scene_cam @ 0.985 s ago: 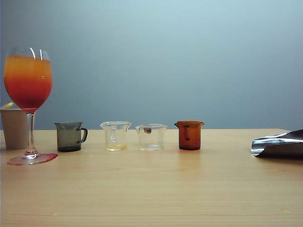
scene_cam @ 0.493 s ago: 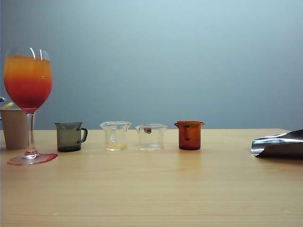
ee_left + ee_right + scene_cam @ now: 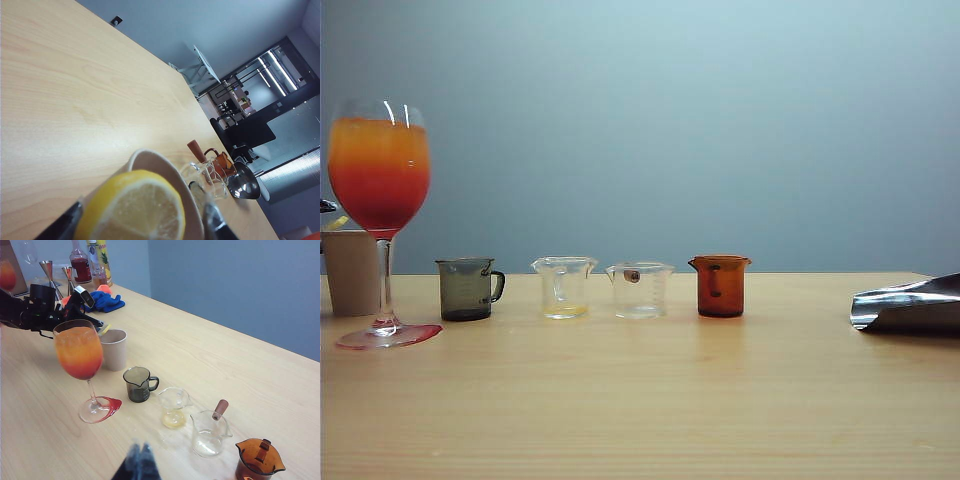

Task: Pick up the lemon slice from the paper cup on the left and carefully insert it into the rim of the goblet.

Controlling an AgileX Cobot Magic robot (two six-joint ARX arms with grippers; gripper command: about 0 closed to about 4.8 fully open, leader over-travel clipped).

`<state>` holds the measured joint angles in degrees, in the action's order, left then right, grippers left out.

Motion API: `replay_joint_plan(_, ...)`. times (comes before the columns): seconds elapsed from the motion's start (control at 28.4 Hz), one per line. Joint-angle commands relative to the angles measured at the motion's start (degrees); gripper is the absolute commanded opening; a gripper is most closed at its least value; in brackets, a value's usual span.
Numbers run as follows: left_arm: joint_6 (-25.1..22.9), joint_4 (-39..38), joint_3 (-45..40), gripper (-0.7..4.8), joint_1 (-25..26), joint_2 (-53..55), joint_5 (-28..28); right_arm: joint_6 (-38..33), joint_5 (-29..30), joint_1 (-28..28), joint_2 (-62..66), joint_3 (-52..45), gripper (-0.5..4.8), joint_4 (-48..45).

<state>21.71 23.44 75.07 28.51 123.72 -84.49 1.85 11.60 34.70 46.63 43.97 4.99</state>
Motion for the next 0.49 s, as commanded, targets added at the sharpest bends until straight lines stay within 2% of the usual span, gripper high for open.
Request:
replay_joint_plan(0.04,0.0,1.1,0.3,2.94,-0.1,-0.1,-0.7,0.1,-0.1,0.0,-0.2,0.5,-0.05,-0.9)
replay_joint_plan(0.11,0.0,1.1,0.3,2.73,-0.1,-0.1,-0.7,0.1,-0.1,0.0,-0.2,0.5,-0.06,-0.9)
replay_joint_plan(0.49,1.5,4.5,0.3,2.73,-0.1,-0.2,-0.6,0.1,-0.1,0.0,-0.1,0.5,-0.05,-0.9)
